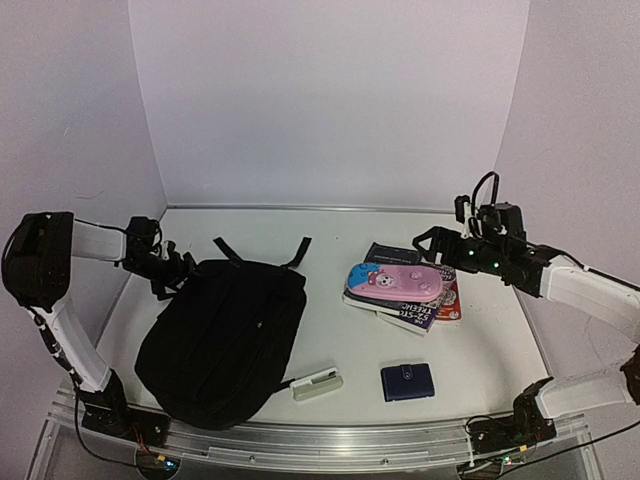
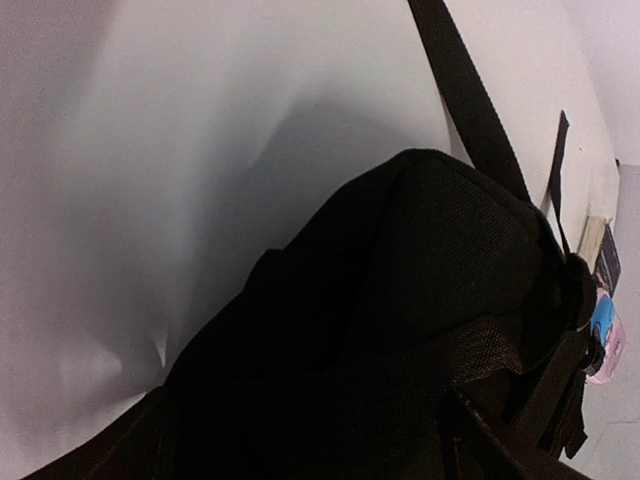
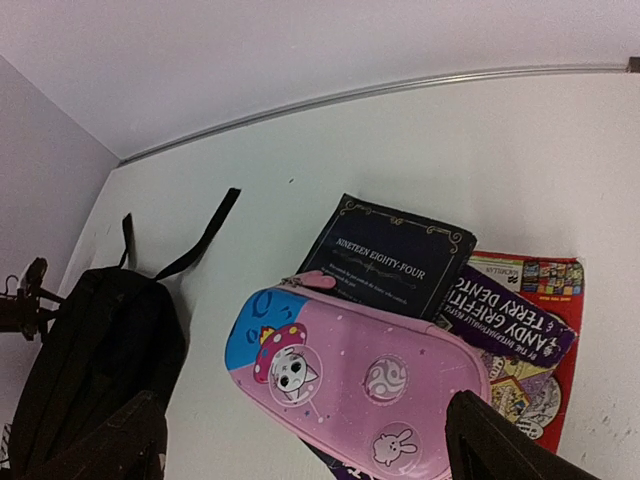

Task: Pack the student bag
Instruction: Adjust the student bag at the center of the board.

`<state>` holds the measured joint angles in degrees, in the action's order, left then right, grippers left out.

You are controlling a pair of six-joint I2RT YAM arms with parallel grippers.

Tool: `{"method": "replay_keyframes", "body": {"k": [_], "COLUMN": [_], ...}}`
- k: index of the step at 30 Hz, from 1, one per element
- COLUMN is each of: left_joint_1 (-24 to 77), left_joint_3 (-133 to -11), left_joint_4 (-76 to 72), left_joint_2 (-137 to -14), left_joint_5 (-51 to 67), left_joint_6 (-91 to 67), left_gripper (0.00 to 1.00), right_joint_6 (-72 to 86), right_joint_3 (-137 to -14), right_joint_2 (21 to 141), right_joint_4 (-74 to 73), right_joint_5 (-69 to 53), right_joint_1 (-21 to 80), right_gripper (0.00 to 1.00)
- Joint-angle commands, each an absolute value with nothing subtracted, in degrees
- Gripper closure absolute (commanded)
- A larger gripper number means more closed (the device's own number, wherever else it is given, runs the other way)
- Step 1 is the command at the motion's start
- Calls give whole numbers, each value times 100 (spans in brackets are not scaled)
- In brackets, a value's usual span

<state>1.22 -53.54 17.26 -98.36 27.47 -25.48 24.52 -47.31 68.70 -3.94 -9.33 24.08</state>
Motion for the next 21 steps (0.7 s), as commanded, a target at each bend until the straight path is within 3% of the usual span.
{"method": "replay_keyframes", "body": {"k": [1,9,14,21], "left_joint_1": [750,1031,953,888], "left_joint_3": [-5967,-6634,-6511,-5601], "left_joint_4": [800,-178,993,2996], "left_joint_2": [-10229,-10364,-9614,-7841], "left_joint_5": [3610,4600,3325,1383], "left_joint_6": [-2658,-3026,-3127,-3579], "left_gripper": [16,17,8,2], "right_joint_6": [2783,2775,2559,2227], "right_joint_3": [-5037,-5580,-6193,-7229], "right_joint_2": [7069,8054,8886,10314], "right_joint_4": [-96,-72,-99,-149], "right_joint_5": [-971,-1043,-1296,-1937], "right_joint_1": [2707,3404,3838,4090], "right_gripper": [10,12,12,17]}}
